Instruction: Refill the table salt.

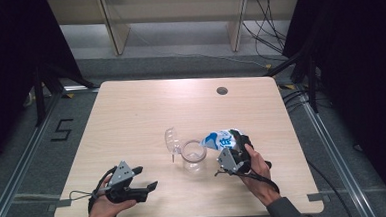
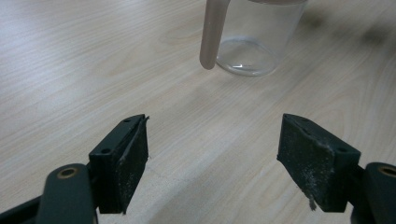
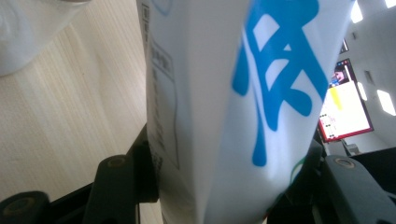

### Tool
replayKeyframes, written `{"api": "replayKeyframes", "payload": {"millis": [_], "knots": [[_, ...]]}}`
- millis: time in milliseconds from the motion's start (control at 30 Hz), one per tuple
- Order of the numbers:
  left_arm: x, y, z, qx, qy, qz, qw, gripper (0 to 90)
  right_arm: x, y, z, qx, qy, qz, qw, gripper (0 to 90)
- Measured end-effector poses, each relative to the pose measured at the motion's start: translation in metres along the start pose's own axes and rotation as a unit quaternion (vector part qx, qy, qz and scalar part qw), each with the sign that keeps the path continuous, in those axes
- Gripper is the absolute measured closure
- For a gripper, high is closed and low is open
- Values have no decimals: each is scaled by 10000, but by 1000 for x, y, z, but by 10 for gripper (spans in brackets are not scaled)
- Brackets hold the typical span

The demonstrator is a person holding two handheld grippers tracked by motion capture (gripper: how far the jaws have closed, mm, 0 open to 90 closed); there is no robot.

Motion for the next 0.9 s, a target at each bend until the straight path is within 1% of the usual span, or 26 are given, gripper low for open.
{"api": "replayKeyframes", "payload": {"millis": [33,67,100,133,167,200,233,267,300,333,367,400,433,467,500,533,567,600,633,667,700,733,800,900], "knots": [[0,0,0,5,2,0,10000,242,0,0,0,30,-19,-94,9999,455],[0,0,0,2,-1,1,10000,242,-1,0,0,-4,-48,28,10000,455],[0,0,0,2,-3,-2,10000,242,-1,-1,0,-4,-42,51,10000,457],[0,0,0,1,-4,-3,10000,242,-1,1,0,120,-112,-44,9999,459],[0,0,0,-16,-28,0,10000,242,-1,0,0,130,-140,-41,9998,459],[0,0,0,-2,-18,-2,10000,242,-2,-1,0,109,-110,-64,9999,458],[0,0,0,1,-11,-4,10000,242,-1,0,-1,151,-193,-21,9997,459],[1,-2,0,-112,-100,24,9999,242,-3,-1,-1,138,-209,-3,9997,459],[1,-2,0,-115,-102,12,9999,242,-3,-2,-1,152,-220,-14,9996,459],[1,-2,0,-110,-106,25,9999,242,-3,-1,-1,162,-206,-4,9997,459],[0,-1,0,-52,-49,16,10000,242,-3,-1,-1,161,-212,-10,9996,460],[0,-1,0,-37,-27,1,10000,242,-5,0,-1,269,-170,-78,9995,461],[0,0,0,-24,-18,-12,10000,242,-5,0,-1,282,-190,-70,9994,462],[0,0,0,-26,-17,-10,10000,242,-4,-2,0,207,-244,-62,9995,463],[0,0,0,-25,-15,-11,10000,242,-5,-2,0,242,-231,-92,9994,463],[0,0,0,-18,-17,-16,10000,242,-6,-1,0,429,-209,-171,9987,463],[0,0,0,-19,-17,-16,10000,242,-5,-1,1,526,-230,-312,9979,463],[0,0,0,-20,-19,-20,10000,242,-6,-2,1,522,-196,-332,9979,463],[0,0,0,-22,-23,-19,10000,242,-5,-2,2,414,-253,-345,9982,464],[0,0,0,-22,-24,-19,10000,242,-5,0,2,567,-209,-397,9974,465],[0,0,0,-19,-19,-19,10000,242,-6,1,3,644,-154,-402,9970,465],[0,0,0,-18,-16,-16,10000,242,-7,0,3,652,-141,-409,9969,466],[0,0,0,-19,-20,-17,10000,242,-6,-2,3,626,-244,-469,9966,467],[0,0,0,-19,-19,-20,10000,242,-6,-2,3,712,-261,-502,9959,471]]}}
Point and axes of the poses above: each handheld gripper's, and its own axes: x roughly backward along the jaws, z roughly out of its top, y roughly to its right, the point moved 2 cm from there along -x, roughly forward along the jaws, and after that the axes turned 7 degrees about -x, right-handed, at the moved point
